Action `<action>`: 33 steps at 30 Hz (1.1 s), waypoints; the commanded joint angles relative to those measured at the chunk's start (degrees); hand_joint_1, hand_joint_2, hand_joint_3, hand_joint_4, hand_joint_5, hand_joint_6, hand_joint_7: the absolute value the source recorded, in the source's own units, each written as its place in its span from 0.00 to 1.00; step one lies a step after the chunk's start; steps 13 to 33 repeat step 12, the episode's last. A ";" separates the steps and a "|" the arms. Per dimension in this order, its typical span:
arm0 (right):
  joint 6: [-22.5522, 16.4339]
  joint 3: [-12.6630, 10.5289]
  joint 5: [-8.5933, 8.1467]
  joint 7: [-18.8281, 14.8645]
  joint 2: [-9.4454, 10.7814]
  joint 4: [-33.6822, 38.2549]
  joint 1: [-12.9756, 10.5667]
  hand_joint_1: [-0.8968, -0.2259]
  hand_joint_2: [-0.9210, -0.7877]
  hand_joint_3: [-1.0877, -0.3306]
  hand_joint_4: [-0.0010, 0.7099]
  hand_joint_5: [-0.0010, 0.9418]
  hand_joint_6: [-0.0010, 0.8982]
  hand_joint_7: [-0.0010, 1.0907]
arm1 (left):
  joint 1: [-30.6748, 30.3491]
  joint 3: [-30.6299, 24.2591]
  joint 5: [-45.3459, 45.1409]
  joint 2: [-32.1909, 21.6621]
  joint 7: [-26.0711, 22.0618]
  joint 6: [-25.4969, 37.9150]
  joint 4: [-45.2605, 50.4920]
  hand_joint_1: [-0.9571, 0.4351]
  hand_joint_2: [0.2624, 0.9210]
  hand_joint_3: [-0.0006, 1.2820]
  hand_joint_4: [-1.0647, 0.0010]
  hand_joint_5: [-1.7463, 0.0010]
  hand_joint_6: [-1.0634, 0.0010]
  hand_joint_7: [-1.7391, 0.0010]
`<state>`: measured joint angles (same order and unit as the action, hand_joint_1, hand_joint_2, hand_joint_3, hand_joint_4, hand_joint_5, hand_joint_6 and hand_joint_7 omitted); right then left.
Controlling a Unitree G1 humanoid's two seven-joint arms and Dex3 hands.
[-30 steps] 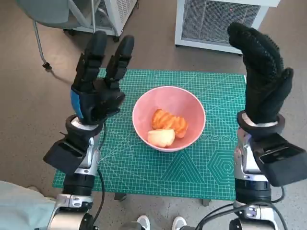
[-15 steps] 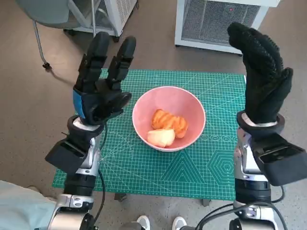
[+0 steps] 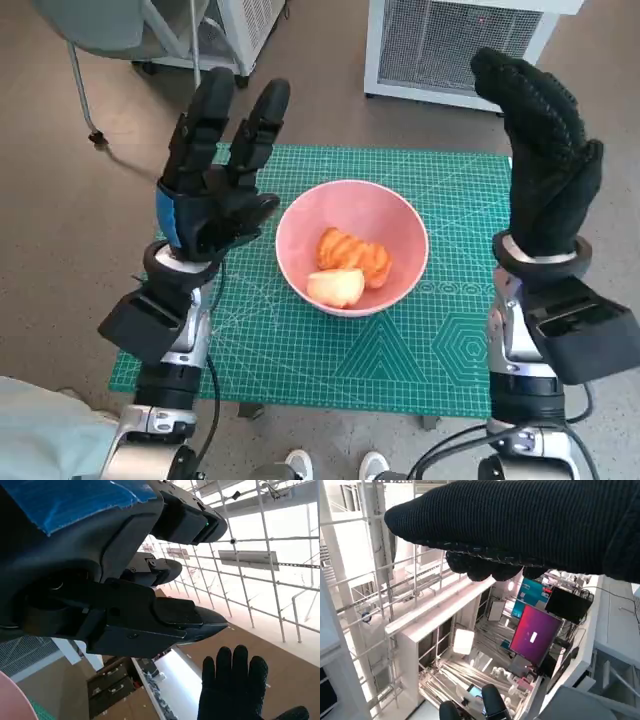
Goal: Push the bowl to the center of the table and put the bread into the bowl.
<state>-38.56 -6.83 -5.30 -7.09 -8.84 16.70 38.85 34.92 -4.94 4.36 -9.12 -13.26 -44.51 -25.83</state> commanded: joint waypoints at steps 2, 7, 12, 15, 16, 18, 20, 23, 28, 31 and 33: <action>0.15 -0.28 0.39 0.28 -0.23 0.78 -0.27 0.62 0.00 0.48 0.44 0.01 0.01 0.64 | 0.05 0.33 -0.71 -0.03 0.54 0.32 -0.07 0.67 1.00 0.10 0.65 1.00 0.62 1.00; 0.16 -0.32 0.44 0.29 -0.31 0.88 -0.21 0.62 0.00 0.48 0.44 0.01 0.01 0.64 | -0.04 0.37 -0.97 -0.03 0.77 0.35 0.16 0.67 1.00 0.10 0.65 1.00 0.62 1.00; 0.13 -0.23 0.61 0.38 -0.19 0.79 -0.25 0.62 0.00 0.48 0.45 0.01 0.01 0.64 | -0.08 0.37 -0.99 -0.09 0.90 0.50 0.38 0.66 1.00 0.10 0.65 1.00 0.62 1.00; 0.13 -0.23 0.61 0.38 -0.19 0.79 -0.25 0.62 0.00 0.48 0.45 0.01 0.01 0.64 | -0.08 0.37 -0.99 -0.09 0.90 0.50 0.38 0.66 1.00 0.10 0.65 1.00 0.62 1.00; 0.13 -0.23 0.61 0.38 -0.19 0.79 -0.25 0.62 0.00 0.48 0.45 0.01 0.01 0.64 | -0.08 0.37 -0.99 -0.09 0.90 0.50 0.38 0.66 1.00 0.10 0.65 1.00 0.62 1.00; 0.13 -0.23 0.61 0.38 -0.19 0.79 -0.25 0.62 0.00 0.48 0.45 0.01 0.01 0.64 | -0.08 0.37 -0.99 -0.09 0.90 0.50 0.38 0.66 1.00 0.10 0.65 1.00 0.62 1.00; 0.13 -0.23 0.61 0.38 -0.19 0.79 -0.25 0.62 0.00 0.48 0.45 0.01 0.01 0.64 | -0.08 0.37 -0.99 -0.09 0.90 0.50 0.38 0.66 1.00 0.10 0.65 1.00 0.62 1.00; 0.13 -0.23 0.61 0.38 -0.19 0.79 -0.25 0.62 0.00 0.48 0.45 0.01 0.01 0.64 | -0.08 0.37 -0.99 -0.09 0.90 0.50 0.38 0.66 1.00 0.10 0.65 1.00 0.62 1.00; 0.13 -0.23 0.61 0.38 -0.19 0.79 -0.25 0.62 0.00 0.48 0.45 0.01 0.01 0.64 | -0.08 0.37 -0.99 -0.09 0.90 0.50 0.38 0.66 1.00 0.10 0.65 1.00 0.62 1.00; 0.13 -0.23 0.61 0.38 -0.19 0.79 -0.25 0.62 0.00 0.48 0.45 0.01 0.01 0.64 | -0.08 0.37 -0.99 -0.09 0.90 0.50 0.38 0.66 1.00 0.10 0.65 1.00 0.62 1.00; 0.13 -0.23 0.61 0.38 -0.19 0.79 -0.25 0.62 0.00 0.48 0.45 0.01 0.01 0.64 | -0.08 0.37 -0.99 -0.09 0.90 0.50 0.38 0.66 1.00 0.10 0.65 1.00 0.62 1.00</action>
